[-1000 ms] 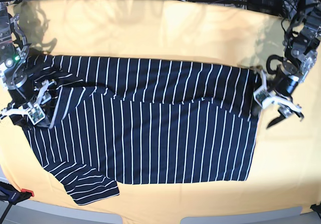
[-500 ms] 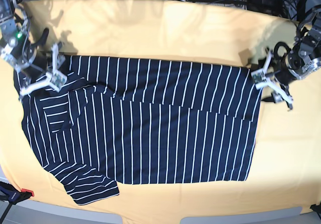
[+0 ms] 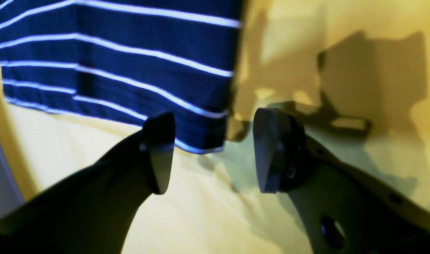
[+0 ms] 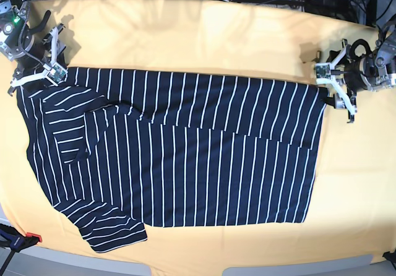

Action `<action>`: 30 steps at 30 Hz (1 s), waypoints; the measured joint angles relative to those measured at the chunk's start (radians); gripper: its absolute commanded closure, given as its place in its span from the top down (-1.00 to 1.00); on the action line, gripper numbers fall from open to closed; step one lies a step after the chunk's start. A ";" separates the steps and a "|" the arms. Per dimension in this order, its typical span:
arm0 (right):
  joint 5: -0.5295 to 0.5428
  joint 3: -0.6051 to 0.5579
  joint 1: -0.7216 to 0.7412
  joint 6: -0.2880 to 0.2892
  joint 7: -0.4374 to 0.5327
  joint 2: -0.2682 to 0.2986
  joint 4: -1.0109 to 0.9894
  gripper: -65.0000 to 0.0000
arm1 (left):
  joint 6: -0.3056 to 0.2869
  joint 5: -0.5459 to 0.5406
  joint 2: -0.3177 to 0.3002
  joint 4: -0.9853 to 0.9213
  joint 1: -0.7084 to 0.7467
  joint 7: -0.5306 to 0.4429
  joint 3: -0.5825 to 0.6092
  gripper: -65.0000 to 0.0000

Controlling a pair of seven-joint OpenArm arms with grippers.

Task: Fold the T-shirt properly
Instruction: 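Open both grippers and release the folded edge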

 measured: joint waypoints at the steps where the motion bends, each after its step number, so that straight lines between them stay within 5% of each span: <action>1: 0.000 0.000 0.000 -0.008 0.000 0.000 0.000 0.06 | 0.034 0.047 0.002 -0.018 0.008 -0.030 0.000 0.11; 9: 0.000 0.000 0.000 -0.023 0.000 0.000 0.000 0.06 | 0.087 0.198 0.011 -0.174 0.004 -0.322 -0.001 0.11; 21: 0.023 0.000 0.001 -0.045 0.008 -0.002 0.000 0.06 | 0.263 0.270 0.058 -0.220 -0.118 -0.289 0.209 0.10; 27: 0.023 0.000 0.001 -0.045 -0.013 -0.003 0.000 0.06 | 0.248 0.280 0.069 -0.231 -0.166 -0.268 0.257 -0.97; 30: 0.022 0.000 0.000 -0.041 -0.046 -0.003 0.000 0.06 | 0.233 0.284 0.063 -0.210 -0.172 -0.242 0.257 -1.00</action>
